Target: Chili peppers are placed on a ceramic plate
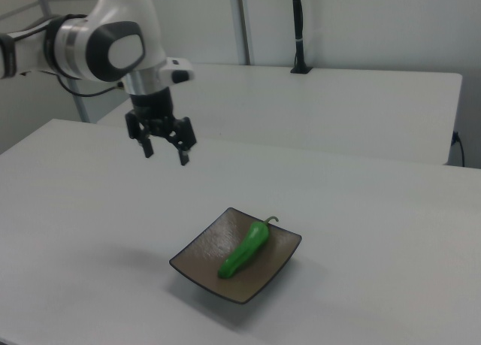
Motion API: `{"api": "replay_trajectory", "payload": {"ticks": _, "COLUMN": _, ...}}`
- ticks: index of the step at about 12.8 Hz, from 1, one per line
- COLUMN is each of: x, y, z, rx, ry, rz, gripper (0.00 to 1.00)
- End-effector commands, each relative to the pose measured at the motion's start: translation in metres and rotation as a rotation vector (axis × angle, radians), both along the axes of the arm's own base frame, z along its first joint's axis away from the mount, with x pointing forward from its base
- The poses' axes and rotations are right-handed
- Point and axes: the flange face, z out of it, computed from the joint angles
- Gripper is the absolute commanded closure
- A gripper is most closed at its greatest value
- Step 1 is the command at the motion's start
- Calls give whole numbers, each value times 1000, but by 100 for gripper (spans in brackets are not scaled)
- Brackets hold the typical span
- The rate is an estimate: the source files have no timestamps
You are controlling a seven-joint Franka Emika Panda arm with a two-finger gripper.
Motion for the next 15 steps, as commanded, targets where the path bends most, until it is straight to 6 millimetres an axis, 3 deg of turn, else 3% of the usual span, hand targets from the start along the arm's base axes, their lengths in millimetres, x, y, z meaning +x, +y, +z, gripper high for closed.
{"api": "replay_trajectory", "payload": {"ticks": 1, "x": -8, "y": 54, "z": 13, "rx": 5, "ry": 2, "rz": 20, "gripper": 0}}
{"api": "replay_trajectory", "payload": {"ticks": 3, "x": -17, "y": 72, "z": 28, "rx": -1, "ry": -24, "rz": 68, "gripper": 0}}
{"api": "replay_trajectory", "payload": {"ticks": 7, "x": -38, "y": 77, "z": 34, "rx": -5, "ry": -25, "rz": 98, "gripper": 0}}
{"api": "replay_trajectory", "payload": {"ticks": 11, "x": -49, "y": 68, "z": 33, "rx": -5, "ry": -31, "rz": 72, "gripper": 0}}
{"api": "replay_trajectory", "payload": {"ticks": 15, "x": -48, "y": 57, "z": 36, "rx": 3, "ry": -34, "rz": 53, "gripper": 0}}
